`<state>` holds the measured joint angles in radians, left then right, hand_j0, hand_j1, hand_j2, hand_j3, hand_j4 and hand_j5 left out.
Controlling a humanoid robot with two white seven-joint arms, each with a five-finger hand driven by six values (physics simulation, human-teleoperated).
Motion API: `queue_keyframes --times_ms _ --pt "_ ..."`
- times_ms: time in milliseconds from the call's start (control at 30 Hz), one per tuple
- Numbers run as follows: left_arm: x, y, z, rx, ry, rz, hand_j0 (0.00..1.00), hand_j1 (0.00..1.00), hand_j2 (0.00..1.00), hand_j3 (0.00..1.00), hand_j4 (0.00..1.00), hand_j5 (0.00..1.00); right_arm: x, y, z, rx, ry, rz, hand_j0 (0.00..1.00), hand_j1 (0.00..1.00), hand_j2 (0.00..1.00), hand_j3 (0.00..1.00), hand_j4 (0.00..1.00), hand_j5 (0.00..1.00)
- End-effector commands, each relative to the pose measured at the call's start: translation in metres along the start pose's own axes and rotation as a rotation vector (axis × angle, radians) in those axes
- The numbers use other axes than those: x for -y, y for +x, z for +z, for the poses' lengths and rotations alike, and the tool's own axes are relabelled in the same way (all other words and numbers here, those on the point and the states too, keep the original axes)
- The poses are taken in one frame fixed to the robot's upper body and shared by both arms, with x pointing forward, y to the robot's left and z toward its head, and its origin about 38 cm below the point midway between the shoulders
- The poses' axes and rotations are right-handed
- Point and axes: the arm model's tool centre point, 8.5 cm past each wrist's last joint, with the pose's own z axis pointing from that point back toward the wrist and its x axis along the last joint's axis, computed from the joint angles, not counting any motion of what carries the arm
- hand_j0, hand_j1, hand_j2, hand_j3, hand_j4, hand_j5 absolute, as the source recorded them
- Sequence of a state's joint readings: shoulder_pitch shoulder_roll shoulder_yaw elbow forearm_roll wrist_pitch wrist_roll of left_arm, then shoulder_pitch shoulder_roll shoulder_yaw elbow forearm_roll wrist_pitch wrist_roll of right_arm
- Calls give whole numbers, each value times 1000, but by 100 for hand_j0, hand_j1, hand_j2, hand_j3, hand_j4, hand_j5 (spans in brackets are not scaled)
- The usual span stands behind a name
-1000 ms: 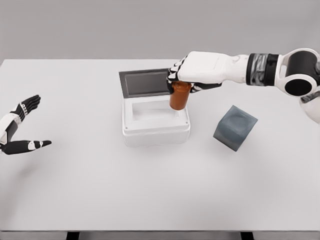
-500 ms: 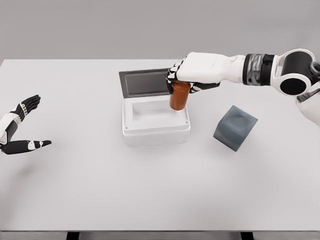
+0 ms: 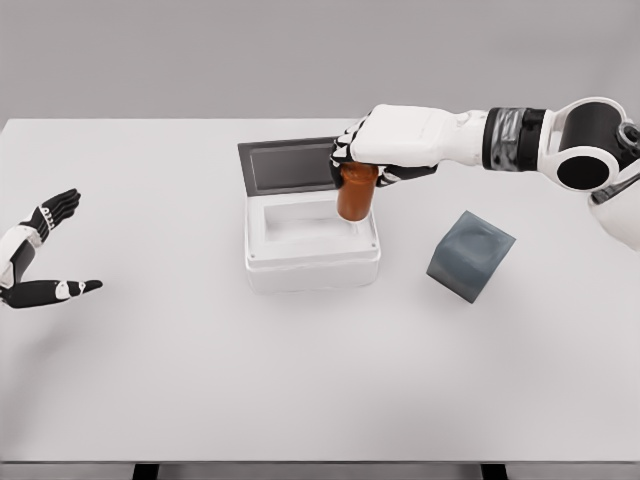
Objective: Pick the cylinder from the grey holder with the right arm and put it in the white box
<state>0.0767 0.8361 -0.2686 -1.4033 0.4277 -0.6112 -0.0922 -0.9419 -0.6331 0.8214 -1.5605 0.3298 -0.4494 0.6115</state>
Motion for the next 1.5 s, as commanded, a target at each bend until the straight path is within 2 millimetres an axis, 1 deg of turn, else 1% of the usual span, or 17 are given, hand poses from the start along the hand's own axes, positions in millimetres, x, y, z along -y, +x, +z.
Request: queue_keyframes --times_ms 0,33,167,267,333,400,467,500,567,700,733,833,933,1067,1167,1333,1467 --pt "-1 0 0 0 2 3 100 100 100 100 100 100 0 1 0 -12 10 28 96 96 96 96 96 96" --pt "-1 0 0 0 2 3 100 100 100 100 100 100 1 1 0 -21 15 43 99 99 99 99 99 99" --pt "-1 0 0 0 2 3 100 100 100 100 100 100 4 2 4 -23 7 53 100 100 100 100 100 100" --pt "-1 0 0 0 2 3 100 100 100 100 100 100 15 14 7 1 -12 95 100 100 100 100 100 100" --pt "-1 0 0 0 2 3 100 100 100 100 100 100 24 16 21 -10 -34 123 100 100 100 100 100 100" --pt "-1 1 0 1 -2 -7 100 100 100 100 100 100 33 10 55 -63 -49 163 100 100 100 100 100 100" --pt "-23 8 3 -16 -28 -73 100 100 100 100 100 100 22 4 77 -82 -31 162 100 100 100 100 100 100" --pt "-24 9 0 -13 -30 -74 100 100 100 100 100 100 17 0 90 -97 -34 159 100 100 100 100 100 100" --pt "-26 26 -15 49 -33 -82 100 100 100 100 100 100 11 -6 120 -135 -54 165 100 100 100 100 100 100" --pt "-34 52 -43 151 -6 -88 100 100 100 100 100 100 -10 -14 155 -212 -110 107 100 100 100 100 100 100" --pt "-29 61 -54 195 1 -75 100 100 100 100 100 100 -14 -16 159 -225 -111 94 100 100 100 100 100 100" --pt "-9 79 -90 292 -41 -32 100 100 100 100 100 100 -28 -25 168 -257 -84 57 100 100 100 100 100 100" --pt "10 84 -126 254 -90 9 100 100 100 100 100 100 -37 -24 169 -258 -64 42 100 100 100 100 100 100" --pt "42 70 -163 179 -107 80 100 100 100 100 100 100 -58 -19 158 -232 -53 -8 100 100 100 100 100 100" --pt "67 58 -188 133 -133 104 100 100 100 100 100 100 -58 -19 156 -228 -62 -12 100 100 100 100 100 100" --pt "82 49 -218 85 -181 93 100 100 100 100 100 100 -56 -17 155 -224 -65 -8 100 100 100 100 100 100" --pt "93 50 -226 84 -208 93 100 100 100 100 100 100 -56 -16 154 -221 -65 -6 100 100 100 100 100 100"
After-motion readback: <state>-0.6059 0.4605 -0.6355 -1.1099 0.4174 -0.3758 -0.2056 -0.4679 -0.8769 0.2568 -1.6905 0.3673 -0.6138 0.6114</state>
